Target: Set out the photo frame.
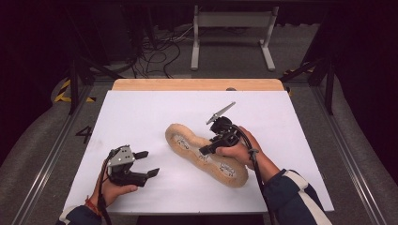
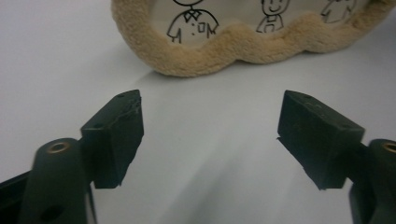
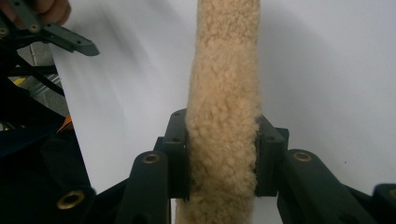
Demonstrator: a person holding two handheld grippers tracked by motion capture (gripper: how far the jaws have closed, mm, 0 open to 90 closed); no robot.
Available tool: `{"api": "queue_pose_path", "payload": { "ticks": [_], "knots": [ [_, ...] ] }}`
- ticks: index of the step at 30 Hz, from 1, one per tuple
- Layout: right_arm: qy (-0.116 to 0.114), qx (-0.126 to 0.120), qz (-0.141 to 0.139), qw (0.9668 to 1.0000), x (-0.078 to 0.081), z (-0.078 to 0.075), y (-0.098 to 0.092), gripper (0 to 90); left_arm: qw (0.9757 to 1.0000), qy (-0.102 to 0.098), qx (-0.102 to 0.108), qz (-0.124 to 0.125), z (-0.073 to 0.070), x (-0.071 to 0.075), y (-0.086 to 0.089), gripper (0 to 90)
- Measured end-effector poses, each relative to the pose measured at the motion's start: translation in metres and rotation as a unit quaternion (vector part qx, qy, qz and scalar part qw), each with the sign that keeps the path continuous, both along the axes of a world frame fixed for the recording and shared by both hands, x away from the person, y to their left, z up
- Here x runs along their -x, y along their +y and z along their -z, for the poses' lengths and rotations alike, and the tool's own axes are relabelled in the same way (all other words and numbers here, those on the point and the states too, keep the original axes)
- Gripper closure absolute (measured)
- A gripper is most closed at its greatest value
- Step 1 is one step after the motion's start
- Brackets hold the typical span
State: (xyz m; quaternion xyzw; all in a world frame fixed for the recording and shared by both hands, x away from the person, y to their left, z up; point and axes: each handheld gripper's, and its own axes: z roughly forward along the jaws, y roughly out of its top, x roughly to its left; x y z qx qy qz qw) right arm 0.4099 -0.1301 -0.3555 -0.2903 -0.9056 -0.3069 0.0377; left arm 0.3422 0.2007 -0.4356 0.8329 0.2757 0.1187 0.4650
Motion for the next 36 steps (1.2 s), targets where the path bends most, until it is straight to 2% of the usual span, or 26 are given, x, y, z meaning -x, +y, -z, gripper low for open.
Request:
{"api": "queue_pose_path", "payload": {
  "ticks": [3, 6, 7, 8, 9, 11, 13, 15, 17, 18, 19, 20, 21, 23, 25, 26, 28, 29, 30, 31, 32, 33, 34, 35, 36],
  "knots": [
    [0.002, -0.001, -0.006, 1.0000, -0.001, 0.000, -0.001, 63.8, 0.9999, 0.000, 0.006, -0.011, -0.001, -0.016, -0.007, 18.2],
    [-0.014, -0.004, 0.000, 0.9999, -0.001, 0.001, -0.003, 56.8, 0.9997, -0.001, 0.011, -0.022, -0.001, -0.037, -0.015, 15.8],
    [-0.019, -0.006, 0.004, 0.9998, -0.001, 0.000, -0.004, 55.6, 0.9997, -0.001, 0.011, -0.022, -0.001, -0.037, -0.015, 15.7],
    [-0.021, -0.008, 0.004, 0.9997, 0.000, 0.000, -0.006, 52.7, 0.9996, 0.010, 0.020, -0.018, 0.001, -0.050, -0.021, 15.6],
    [-0.024, -0.009, 0.006, 0.9996, 0.000, 0.000, -0.007, 50.0, 0.9996, 0.010, 0.020, -0.018, 0.001, -0.050, -0.021, 15.6],
    [-0.032, -0.005, 0.012, 0.9994, 0.000, 0.000, -0.011, 49.0, 0.9998, 0.010, 0.011, -0.016, 0.006, -0.067, -0.031, 15.5],
    [-0.031, -0.006, 0.012, 0.9994, 0.000, 0.000, -0.013, 48.0, 0.9995, 0.018, 0.017, -0.017, 0.008, -0.073, -0.034, 15.5],
    [-0.044, 0.002, 0.016, 0.9989, 0.002, -0.001, -0.015, 45.8, 0.9993, 0.026, 0.025, -0.012, 0.011, -0.080, -0.038, 15.4],
    [-0.047, -0.005, 0.016, 0.9988, 0.005, -0.004, -0.019, 43.3, 0.9995, 0.029, 0.013, -0.009, 0.016, -0.085, -0.045, 15.8],
    [-0.060, 0.000, 0.020, 0.9980, 0.007, -0.005, -0.021, 40.4, 0.9995, 0.029, 0.013, -0.009, 0.016, -0.085, -0.045, 15.9],
    [-0.060, 0.000, 0.020, 0.9980, 0.007, -0.005, -0.021, 40.4, 0.9995, 0.031, 0.009, -0.007, 0.018, -0.086, -0.047, 15.9],
    [-0.069, 0.002, 0.022, 0.9974, 0.010, -0.007, -0.023, 37.9, 0.9995, 0.029, 0.007, 0.000, 0.019, -0.086, -0.049, 15.8],
    [-0.079, -0.004, 0.019, 0.9967, 0.015, -0.009, -0.026, 37.3, 0.9995, 0.031, 0.008, -0.003, 0.019, -0.086, -0.050, 15.8],
    [-0.119, -0.011, 0.030, 0.9923, 0.026, -0.012, -0.036, 36.2, 0.9997, 0.025, 0.005, -0.004, 0.018, -0.086, -0.050, 16.7],
    [-0.138, -0.018, 0.040, 0.9895, 0.033, -0.014, -0.044, 36.0, 0.9997, 0.024, 0.008, -0.008, 0.016, -0.088, -0.050, 17.1],
    [-0.152, -0.018, 0.049, 0.9871, 0.038, -0.014, -0.049, 35.7, 0.9996, 0.022, 0.012, -0.010, 0.014, -0.088, -0.050, 17.3],
    [-0.166, -0.025, 0.063, 0.9838, 0.048, -0.013, -0.058, 35.9, 0.9996, 0.015, 0.019, -0.011, 0.011, -0.090, -0.049, 19.7],
    [-0.166, -0.025, 0.063, 0.9838, 0.048, -0.013, -0.058, 35.9, 0.9996, 0.015, 0.019, -0.011, 0.011, -0.090, -0.049, 21.4],
    [-0.183, -0.030, 0.081, 0.9792, 0.060, -0.011, -0.067, 37.6, 0.9996, 0.016, 0.022, -0.011, 0.011, -0.090, -0.049, 22.6],
    [-0.183, -0.030, 0.081, 0.9792, 0.060, -0.011, -0.067, 37.6, 0.9996, 0.014, 0.023, -0.011, 0.011, -0.090, -0.050, 22.6],
    [-0.188, -0.034, 0.087, 0.9778, 0.066, -0.009, -0.072, 38.2, 0.9995, 0.016, 0.025, -0.011, 0.011, -0.090, -0.051, 23.9],
    [-0.200, -0.035, 0.096, 0.9744, 0.071, -0.007, -0.076, 40.3, 0.9994, 0.020, 0.027, -0.008, 0.012, -0.091, -0.052, 26.9],
    [-0.206, -0.052, 0.104, 0.9716, 0.078, -0.004, -0.081, 44.1, 0.9996, 0.017, 0.021, -0.005, 0.013, -0.092, -0.052, 30.5],
    [-0.217, -0.067, 0.119, 0.9666, 0.088, 0.001, -0.089, 45.7, 0.9997, 0.014, 0.017, -0.007, 0.014, -0.092, -0.054, 35.6],
    [-0.220, -0.073, 0.123, 0.9650, 0.091, 0.003, -0.091, 47.0, 0.9998, 0.013, 0.017, -0.007, 0.013, -0.093, -0.053, 36.8]
  ]
}}
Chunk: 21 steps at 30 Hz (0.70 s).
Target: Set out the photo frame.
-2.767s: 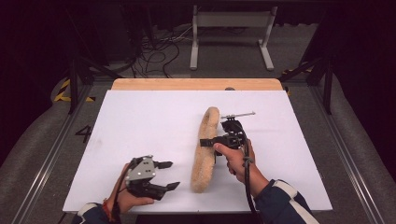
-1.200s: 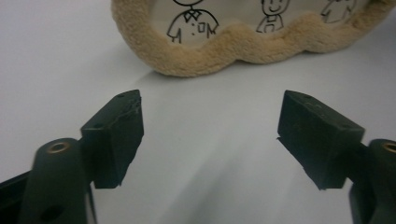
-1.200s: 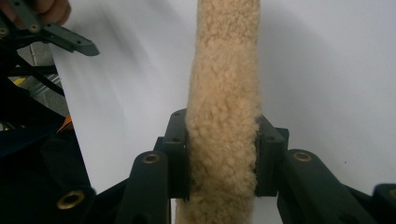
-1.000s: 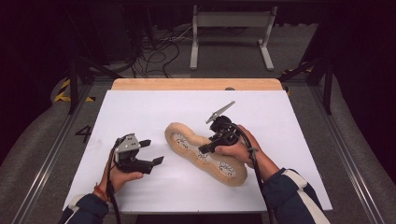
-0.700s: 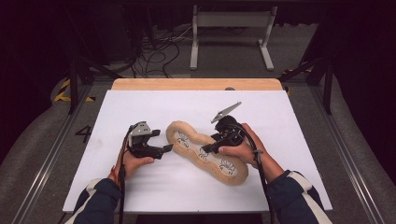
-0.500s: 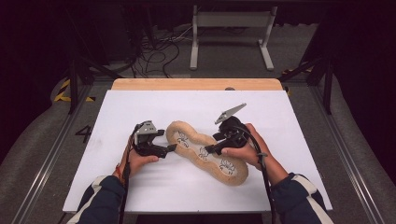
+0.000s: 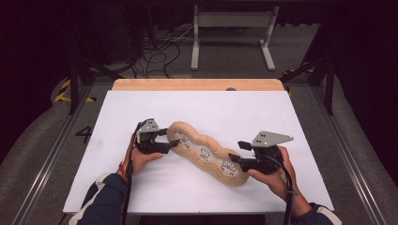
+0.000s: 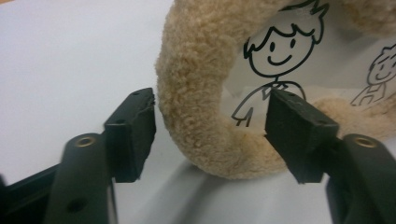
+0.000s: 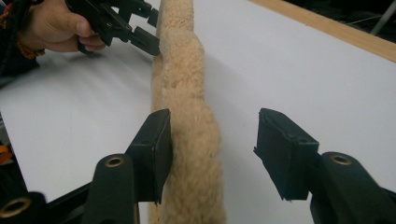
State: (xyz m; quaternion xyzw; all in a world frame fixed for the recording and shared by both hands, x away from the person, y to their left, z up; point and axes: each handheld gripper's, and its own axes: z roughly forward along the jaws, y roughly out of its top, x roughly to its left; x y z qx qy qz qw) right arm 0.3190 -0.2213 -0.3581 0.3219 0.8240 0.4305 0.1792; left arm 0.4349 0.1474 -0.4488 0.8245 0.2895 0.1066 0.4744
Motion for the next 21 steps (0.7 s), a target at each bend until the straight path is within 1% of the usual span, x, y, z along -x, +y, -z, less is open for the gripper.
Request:
{"api": "queue_pose_path", "payload": {
  "ticks": [1, 2, 3, 4, 5, 7, 8, 9, 10, 13, 14, 15, 17, 18, 20, 21],
  "knots": [
    [-0.001, -0.007, 0.002, 1.0000, 0.004, 0.003, -0.003, 47.7, 1.0000, 0.003, 0.005, 0.002, 0.000, -0.001, 0.000, 37.2],
    [-0.001, -0.007, 0.002, 1.0000, 0.004, 0.003, -0.003, 47.7, 1.0000, 0.003, 0.005, 0.002, 0.000, -0.001, 0.000, 38.2],
    [-0.007, -0.009, 0.007, 0.9999, 0.009, 0.005, -0.005, 47.9, 1.0000, 0.002, 0.006, 0.000, -0.001, -0.001, -0.001, 38.2],
    [-0.016, -0.015, 0.014, 0.9997, 0.014, 0.008, -0.007, 49.6, 1.0000, 0.000, 0.007, -0.002, -0.001, -0.002, -0.001, 39.9],
    [-0.017, -0.017, 0.020, 0.9995, 0.020, 0.012, -0.009, 51.2, 1.0000, -0.006, 0.007, 0.001, -0.001, -0.003, -0.001, 40.7],
    [-0.020, -0.016, 0.023, 0.9994, 0.022, 0.013, -0.009, 51.7, 0.9999, -0.009, 0.007, 0.000, -0.001, -0.004, -0.002, 44.2],
    [-0.019, -0.019, 0.024, 0.9993, 0.024, 0.015, -0.010, 52.5, 0.9999, -0.013, 0.006, 0.001, -0.001, -0.004, -0.003, 44.2],
    [-0.015, -0.018, 0.027, 0.9994, 0.026, 0.017, -0.010, 53.1, 0.9998, -0.019, 0.002, 0.010, -0.001, -0.004, -0.003, 46.0],
    [-0.012, -0.013, 0.032, 0.9993, 0.027, 0.020, -0.010, 53.6, 0.9997, -0.022, 0.002, 0.010, -0.001, -0.004, -0.003, 47.8],
    [0.002, -0.024, 0.041, 0.9989, 0.029, 0.030, -0.013, 56.3, 0.9996, -0.025, 0.002, 0.010, -0.002, -0.005, 0.002, 55.6],
    [0.006, -0.031, 0.040, 0.9987, 0.029, 0.033, -0.014, 57.2, 0.9997, -0.021, 0.004, 0.009, -0.002, -0.004, 0.003, 58.7],
    [0.007, -0.036, 0.041, 0.9985, 0.029, 0.034, -0.015, 58.3, 0.9997, -0.021, 0.002, 0.009, -0.002, -0.003, 0.004, 60.7],
    [0.009, -0.038, 0.042, 0.9984, 0.028, 0.036, -0.015, 60.1, 0.9998, -0.020, 0.002, 0.009, -0.002, -0.002, 0.005, 62.4],
    [0.006, -0.037, 0.041, 0.9984, 0.028, 0.037, -0.015, 61.3, 0.9997, -0.021, -0.002, 0.012, -0.003, -0.002, 0.006, 62.4],
    [0.004, -0.036, 0.041, 0.9985, 0.027, 0.038, -0.015, 62.6, 0.9997, -0.019, -0.001, 0.014, -0.003, -0.001, 0.008, 63.9],
    [0.005, -0.040, 0.041, 0.9984, 0.026, 0.039, -0.015, 63.0, 0.9998, -0.015, -0.001, 0.010, -0.003, 0.001, 0.008, 64.5]
  ]
}}
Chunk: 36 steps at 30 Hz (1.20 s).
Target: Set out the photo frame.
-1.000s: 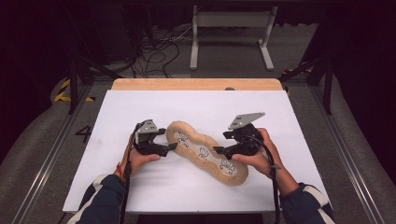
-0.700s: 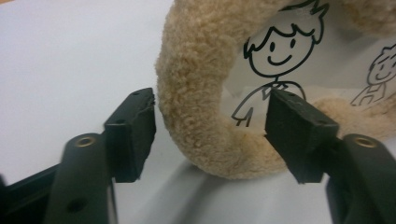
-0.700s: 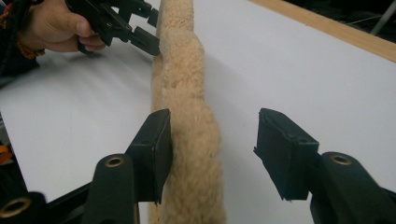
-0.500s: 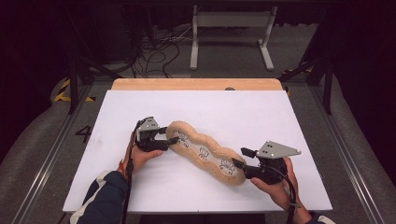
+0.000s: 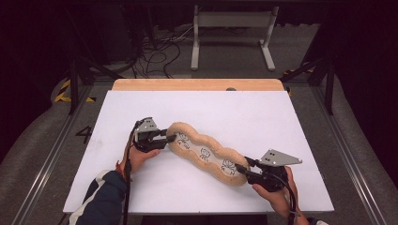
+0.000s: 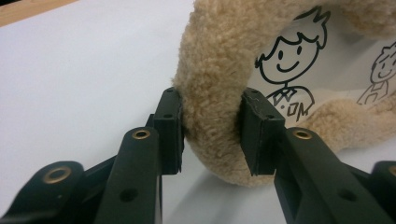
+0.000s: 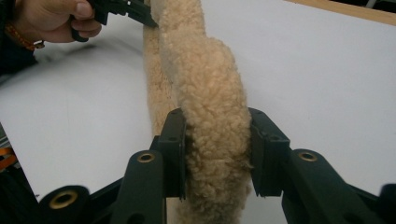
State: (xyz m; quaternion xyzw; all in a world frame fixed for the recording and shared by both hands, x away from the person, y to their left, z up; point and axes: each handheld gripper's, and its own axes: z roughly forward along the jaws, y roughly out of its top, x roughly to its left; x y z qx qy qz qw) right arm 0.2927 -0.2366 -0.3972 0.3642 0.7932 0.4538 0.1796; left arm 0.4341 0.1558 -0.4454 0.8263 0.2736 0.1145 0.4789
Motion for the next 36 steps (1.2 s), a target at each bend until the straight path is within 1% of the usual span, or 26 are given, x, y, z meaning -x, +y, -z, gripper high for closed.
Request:
{"api": "queue_pose_path", "payload": {
  "ticks": [1, 2, 4, 6, 8, 9, 10, 12, 15, 17, 18, 19, 20, 23, 25, 27, 28, 29, 30, 32, 33, 35, 36],
  "knots": [
    [0.000, -0.002, -0.002, 1.0000, -0.001, 0.001, -0.001, 63.4, 1.0000, 0.000, -0.001, 0.003, 0.000, 0.001, 0.001, 64.5],
    [0.000, -0.003, -0.001, 1.0000, -0.002, 0.001, -0.001, 63.6, 1.0000, 0.001, -0.005, 0.001, 0.000, 0.002, 0.002, 64.7],
    [-0.004, 0.001, -0.003, 1.0000, -0.004, 0.001, -0.001, 64.0, 1.0000, 0.006, -0.007, -0.002, 0.000, 0.006, 0.003, 64.8],
    [-0.011, 0.010, -0.002, 0.9999, -0.006, 0.001, 0.000, 63.8, 0.9999, 0.001, -0.010, -0.010, 0.000, 0.012, 0.004, 64.5],
    [-0.012, 0.009, -0.003, 0.9999, -0.010, 0.001, 0.000, 63.4, 0.9996, -0.006, -0.024, -0.017, -0.001, 0.018, 0.005, 64.0],
    [-0.013, 0.010, -0.004, 0.9999, -0.012, 0.001, -0.001, 63.2, 0.9995, -0.005, -0.027, -0.017, -0.001, 0.021, 0.006, 63.5],
    [-0.014, 0.010, -0.005, 0.9998, -0.014, 0.001, -0.001, 63.0, 0.9995, -0.005, -0.027, -0.017, -0.001, 0.021, 0.006, 63.4],
    [-0.014, 0.010, -0.006, 0.9998, -0.016, 0.002, -0.001, 62.8, 0.9996, 0.001, -0.021, -0.019, -0.001, 0.024, 0.008, 63.5],
    [-0.015, 0.012, -0.010, 0.9998, -0.020, 0.002, -0.001, 62.2, 0.9994, -0.003, -0.025, -0.024, -0.001, 0.031, 0.011, 63.1],
    [-0.014, 0.022, -0.015, 0.9995, -0.026, 0.002, 0.000, 61.9, 0.9994, -0.002, -0.025, -0.024, -0.001, 0.034, 0.012, 62.8],
    [-0.014, 0.022, -0.015, 0.9995, -0.026, 0.002, 0.000, 61.9, 0.9994, -0.001, -0.024, -0.026, -0.001, 0.036, 0.013, 62.8],
    [-0.011, 0.019, -0.015, 0.9996, -0.029, 0.003, 0.000, 61.3, 0.9994, 0.001, -0.025, -0.024, -0.002, 0.038, 0.014, 62.6],
    [-0.011, 0.019, -0.015, 0.9996, -0.029, 0.003, 0.000, 61.3, 0.9994, 0.005, -0.021, -0.027, -0.002, 0.040, 0.014, 62.6],
    [-0.013, 0.022, -0.010, 0.9996, -0.035, 0.006, 0.002, 60.5, 0.9994, 0.002, -0.025, -0.025, -0.003, 0.048, 0.017, 61.8],
    [-0.016, 0.023, -0.010, 0.9996, -0.036, 0.006, 0.003, 60.3, 0.9993, 0.007, -0.027, -0.024, -0.003, 0.052, 0.020, 61.7],
    [-0.021, 0.031, -0.007, 0.9993, -0.037, 0.006, 0.005, 59.2, 0.9992, 0.002, -0.032, -0.022, -0.004, 0.054, 0.020, 61.2],
    [-0.018, 0.027, -0.004, 0.9995, -0.038, 0.006, 0.005, 57.9, 0.9991, -0.003, -0.036, -0.021, -0.005, 0.054, 0.020, 60.7],
    [-0.012, 0.022, -0.003, 0.9997, -0.039, 0.007, 0.005, 55.5, 0.9991, -0.004, -0.036, -0.023, -0.005, 0.055, 0.019, 60.0],
    [-0.008, 0.024, -0.002, 0.9997, -0.039, 0.008, 0.005, 53.0, 0.9991, -0.005, -0.035, -0.024, -0.005, 0.054, 0.019, 58.2],
    [-0.005, 0.028, -0.001, 0.9996, -0.038, 0.010, 0.005, 50.2, 0.9991, -0.012, -0.025, -0.031, -0.007, 0.054, 0.021, 53.4],
    [-0.003, 0.028, -0.001, 0.9996, -0.036, 0.010, 0.004, 48.8, 0.9994, -0.015, -0.016, -0.027, -0.009, 0.054, 0.022, 52.3],
    [-0.004, 0.026, -0.003, 0.9997, -0.032, 0.011, 0.001, 48.3, 0.9993, -0.023, -0.004, -0.030, -0.011, 0.054, 0.024, 48.1],
    [-0.006, 0.022, -0.002, 0.9997, -0.029, 0.010, -0.003, 48.9, 0.9993, -0.023, -0.002, -0.030, -0.011, 0.054, 0.024, 47.8]
  ]
}}
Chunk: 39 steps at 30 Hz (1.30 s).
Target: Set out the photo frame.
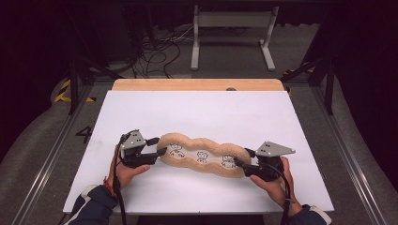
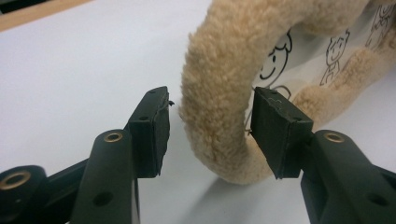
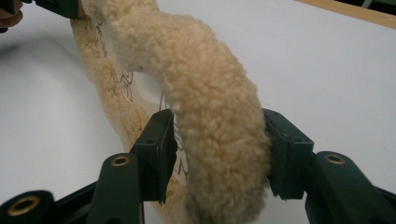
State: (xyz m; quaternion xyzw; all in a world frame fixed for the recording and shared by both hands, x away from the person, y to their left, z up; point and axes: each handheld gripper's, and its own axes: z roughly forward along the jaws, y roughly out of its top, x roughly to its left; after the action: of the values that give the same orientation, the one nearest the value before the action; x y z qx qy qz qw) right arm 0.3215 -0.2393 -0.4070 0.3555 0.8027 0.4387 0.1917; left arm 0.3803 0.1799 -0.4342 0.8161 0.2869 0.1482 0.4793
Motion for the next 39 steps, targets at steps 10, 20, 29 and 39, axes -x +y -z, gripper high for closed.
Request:
{"api": "queue_pose_path", "payload": {
  "ticks": [10, 20, 29, 39],
  "knots": [
    [-0.010, 0.011, 0.007, 0.9999, 0.005, -0.002, -0.006, 63.6, 0.9999, 0.005, -0.004, 0.014, 0.002, 0.000, -0.003, 63.4],
    [-0.016, 0.012, 0.014, 0.9997, -0.008, 0.000, -0.003, 63.4, 0.9999, 0.003, -0.012, 0.007, 0.001, 0.013, -0.001, 64.0],
    [-0.021, 0.016, 0.015, 0.9995, -0.014, 0.001, 0.000, 62.9, 0.9998, 0.000, -0.022, -0.003, 0.000, 0.022, -0.001, 63.8],
    [-0.025, 0.022, 0.011, 0.9994, -0.014, 0.002, 0.000, 62.3, 0.9998, -0.002, -0.019, -0.001, 0.001, 0.022, -0.001, 63.6]
  ]
}}
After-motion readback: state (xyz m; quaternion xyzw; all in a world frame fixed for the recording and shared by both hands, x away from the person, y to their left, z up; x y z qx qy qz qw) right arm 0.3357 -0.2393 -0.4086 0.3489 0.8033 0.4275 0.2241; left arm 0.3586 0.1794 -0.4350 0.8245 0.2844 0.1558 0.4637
